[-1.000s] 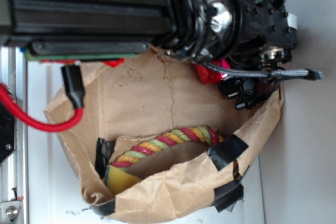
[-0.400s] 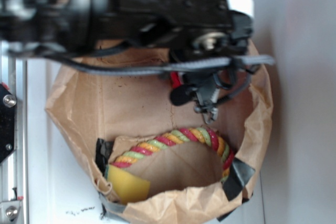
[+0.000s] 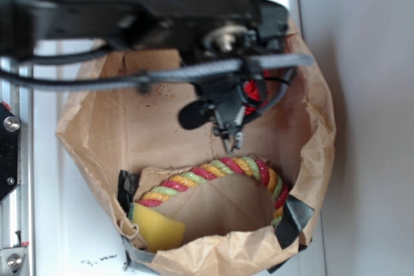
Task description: Grab the red paper.
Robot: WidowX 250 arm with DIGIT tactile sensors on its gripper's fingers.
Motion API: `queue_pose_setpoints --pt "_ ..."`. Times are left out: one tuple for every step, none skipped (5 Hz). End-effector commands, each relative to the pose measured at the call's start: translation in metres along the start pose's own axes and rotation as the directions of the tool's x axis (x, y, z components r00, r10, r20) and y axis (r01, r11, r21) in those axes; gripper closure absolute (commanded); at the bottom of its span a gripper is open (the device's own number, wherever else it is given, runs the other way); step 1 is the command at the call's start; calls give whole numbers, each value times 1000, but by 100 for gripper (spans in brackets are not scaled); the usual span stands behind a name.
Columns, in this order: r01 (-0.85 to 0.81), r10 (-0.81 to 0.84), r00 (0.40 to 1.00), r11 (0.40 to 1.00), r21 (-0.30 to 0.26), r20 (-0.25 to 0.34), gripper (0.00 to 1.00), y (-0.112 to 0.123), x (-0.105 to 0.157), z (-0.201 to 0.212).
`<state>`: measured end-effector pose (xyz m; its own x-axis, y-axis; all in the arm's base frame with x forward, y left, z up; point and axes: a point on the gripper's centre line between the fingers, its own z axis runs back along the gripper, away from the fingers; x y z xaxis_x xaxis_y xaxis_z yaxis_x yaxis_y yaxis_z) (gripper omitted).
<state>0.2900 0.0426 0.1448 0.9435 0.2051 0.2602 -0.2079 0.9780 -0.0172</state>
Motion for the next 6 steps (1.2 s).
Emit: queue_pose_setpoints --pt "25 -27 996 999 22 79 0 2 10 16" --pt "32 -35 995 999 40 91 0 2 14 7" --pt "80 -81 990 997 12 113 0 -4 18 -5" --pt "97 -101 986 995 31 132 0 -16 21 -23" --pt "105 -111 985 993 48 131 0 -24 21 -33" --pt "114 -120 986 992 63 118 0 -26 23 -43"
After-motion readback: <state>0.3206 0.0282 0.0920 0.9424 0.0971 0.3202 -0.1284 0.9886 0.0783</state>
